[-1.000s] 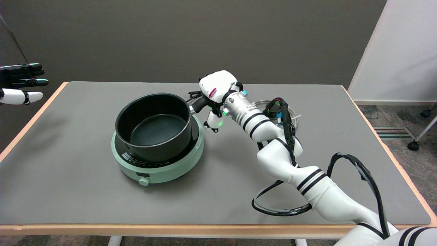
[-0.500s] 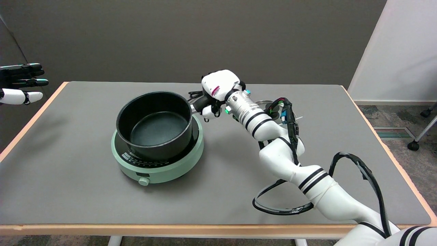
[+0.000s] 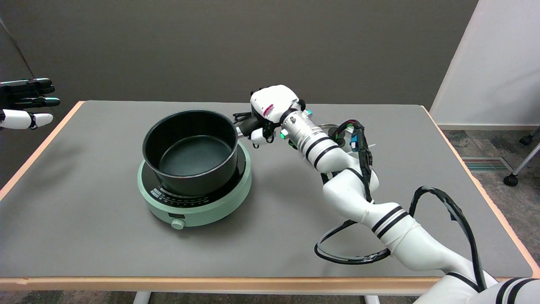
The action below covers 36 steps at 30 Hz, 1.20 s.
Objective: Pick up the soup pot.
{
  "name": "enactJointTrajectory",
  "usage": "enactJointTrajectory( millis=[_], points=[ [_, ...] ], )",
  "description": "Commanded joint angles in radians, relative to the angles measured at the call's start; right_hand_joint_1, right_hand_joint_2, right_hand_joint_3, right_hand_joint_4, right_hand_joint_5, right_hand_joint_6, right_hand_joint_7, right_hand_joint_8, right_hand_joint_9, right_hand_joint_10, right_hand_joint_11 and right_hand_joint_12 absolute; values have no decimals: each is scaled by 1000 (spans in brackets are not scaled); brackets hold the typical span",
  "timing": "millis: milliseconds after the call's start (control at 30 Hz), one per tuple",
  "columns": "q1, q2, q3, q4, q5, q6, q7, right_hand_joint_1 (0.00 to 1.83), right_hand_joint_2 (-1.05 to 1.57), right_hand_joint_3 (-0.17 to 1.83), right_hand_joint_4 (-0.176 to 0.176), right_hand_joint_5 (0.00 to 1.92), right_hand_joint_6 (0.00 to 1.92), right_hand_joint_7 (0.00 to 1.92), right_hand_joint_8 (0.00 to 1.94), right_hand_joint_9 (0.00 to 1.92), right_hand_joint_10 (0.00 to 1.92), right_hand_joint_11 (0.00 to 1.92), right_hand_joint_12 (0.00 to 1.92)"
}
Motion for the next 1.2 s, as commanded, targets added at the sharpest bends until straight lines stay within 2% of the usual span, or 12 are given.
enactJointTrajectory(
  millis=[33, 267, 400, 600, 833, 900, 1000, 1067, 1133, 1200],
  points=[
    [4, 47, -15, 29, 27, 24, 2, 945, 821, 1321, -90, 1683, 1683, 1683, 1683, 1683, 1683, 1683, 1683],
    [2, 122, -28, 87, 32, 28, 2, 948, 807, 1367, -91, 1668, 1668, 1668, 1668, 1668, 1668, 1668, 1668],
    [0, 187, -28, 124, 114, 28, 2, 949, 805, 1378, -92, 1667, 1667, 1667, 1667, 1667, 1667, 1667, 1667],
    [2, 322, -46, 181, 235, 23, 2, 949, 808, 1389, -92, 1667, 1667, 1667, 1667, 1667, 1667, 1667, 1667],
    [-10, 528, -132, 221, 356, -24, 3, 948, 855, 1385, -90, 1689, 1689, 1689, 1689, 1689, 1689, 1689, 1689],
    [-22, 572, -142, 236, 399, -41, 3, 964, 829, 1461, -88, 1731, 1731, 1731, 1731, 1731, 1731, 1731, 1731],
    [-61, 656, -142, 264, 464, -52, 3, 984, 840, 1591, -46, 1894, 1894, 1894, 1894, 1894, 1894, 1894, 1894],
    [-88, 699, -138, 283, 482, -63, 3, 990, 794, 1622, -27, 1920, 1920, 1920, 1920, 1920, 1920, 1920, 1920],
    [-130, 757, -136, 298, 501, -74, 3, 992, 767, 1590, -21, 1920, 1920, 1920, 1920, 1920, 1920, 1920, 1920],
    [-165, 786, -126, 308, 513, -73, 3, 1000, 737, 1370, -20, 1920, 1920, 1920, 1920, 1920, 1920, 1920, 1920]
  ],
)
